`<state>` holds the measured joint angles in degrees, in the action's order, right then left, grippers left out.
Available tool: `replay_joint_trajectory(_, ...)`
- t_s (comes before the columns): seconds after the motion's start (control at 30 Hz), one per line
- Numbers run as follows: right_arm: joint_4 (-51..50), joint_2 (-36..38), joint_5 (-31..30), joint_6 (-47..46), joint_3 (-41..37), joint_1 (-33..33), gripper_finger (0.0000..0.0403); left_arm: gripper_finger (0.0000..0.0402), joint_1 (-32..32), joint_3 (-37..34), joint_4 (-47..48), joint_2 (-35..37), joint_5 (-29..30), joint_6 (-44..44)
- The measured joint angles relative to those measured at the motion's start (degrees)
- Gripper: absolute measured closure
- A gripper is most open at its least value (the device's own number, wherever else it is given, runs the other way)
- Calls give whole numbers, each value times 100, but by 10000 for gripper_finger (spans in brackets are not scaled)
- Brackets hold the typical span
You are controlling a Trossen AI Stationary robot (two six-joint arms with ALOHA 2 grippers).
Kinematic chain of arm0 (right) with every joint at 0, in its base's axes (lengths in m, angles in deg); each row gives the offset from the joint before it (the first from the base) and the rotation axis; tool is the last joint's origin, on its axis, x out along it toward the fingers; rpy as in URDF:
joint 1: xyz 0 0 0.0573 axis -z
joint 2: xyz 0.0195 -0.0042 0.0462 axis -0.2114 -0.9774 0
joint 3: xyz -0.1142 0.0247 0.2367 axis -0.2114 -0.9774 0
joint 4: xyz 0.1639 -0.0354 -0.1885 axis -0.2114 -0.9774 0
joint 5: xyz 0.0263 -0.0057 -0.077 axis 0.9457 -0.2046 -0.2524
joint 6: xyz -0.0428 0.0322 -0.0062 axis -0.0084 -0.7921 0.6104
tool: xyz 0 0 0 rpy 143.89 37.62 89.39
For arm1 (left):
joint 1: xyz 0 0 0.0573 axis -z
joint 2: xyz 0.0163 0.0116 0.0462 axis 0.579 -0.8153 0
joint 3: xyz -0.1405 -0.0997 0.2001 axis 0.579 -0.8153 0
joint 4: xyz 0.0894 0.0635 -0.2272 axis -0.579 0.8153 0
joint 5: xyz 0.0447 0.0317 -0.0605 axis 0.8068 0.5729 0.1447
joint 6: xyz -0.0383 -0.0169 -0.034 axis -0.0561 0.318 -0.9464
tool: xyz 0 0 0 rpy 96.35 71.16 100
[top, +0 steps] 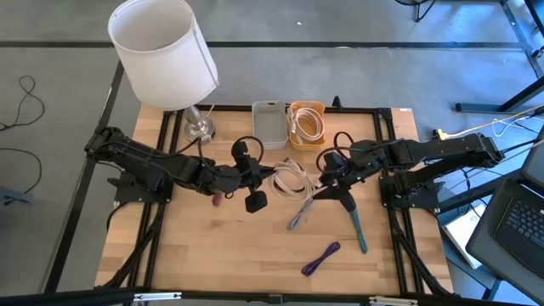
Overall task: Pick & Place USB Port
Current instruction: Put the white HDMI cable into the yellow bin
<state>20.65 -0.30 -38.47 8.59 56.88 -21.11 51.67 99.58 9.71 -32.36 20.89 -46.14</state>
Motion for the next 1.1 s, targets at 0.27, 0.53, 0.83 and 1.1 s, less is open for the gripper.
replay_joint_trajectory(0.27,-54,2,-479,270,0,-4,384,398,0,0,-2,0,22,0)
replay_joint_trajectory(0.53,-393,7,-560,277,0,0,389,381,4,0,6,0,-79,-40)
replay_joint_trajectory(0.83,-625,29,-605,317,-2,2,390,274,4,4,-64,4,-134,-56)
replay_joint_trajectory(1.1,-2457,456,-2218,80,314,66,390,236,236,4,352,418,491,-6)
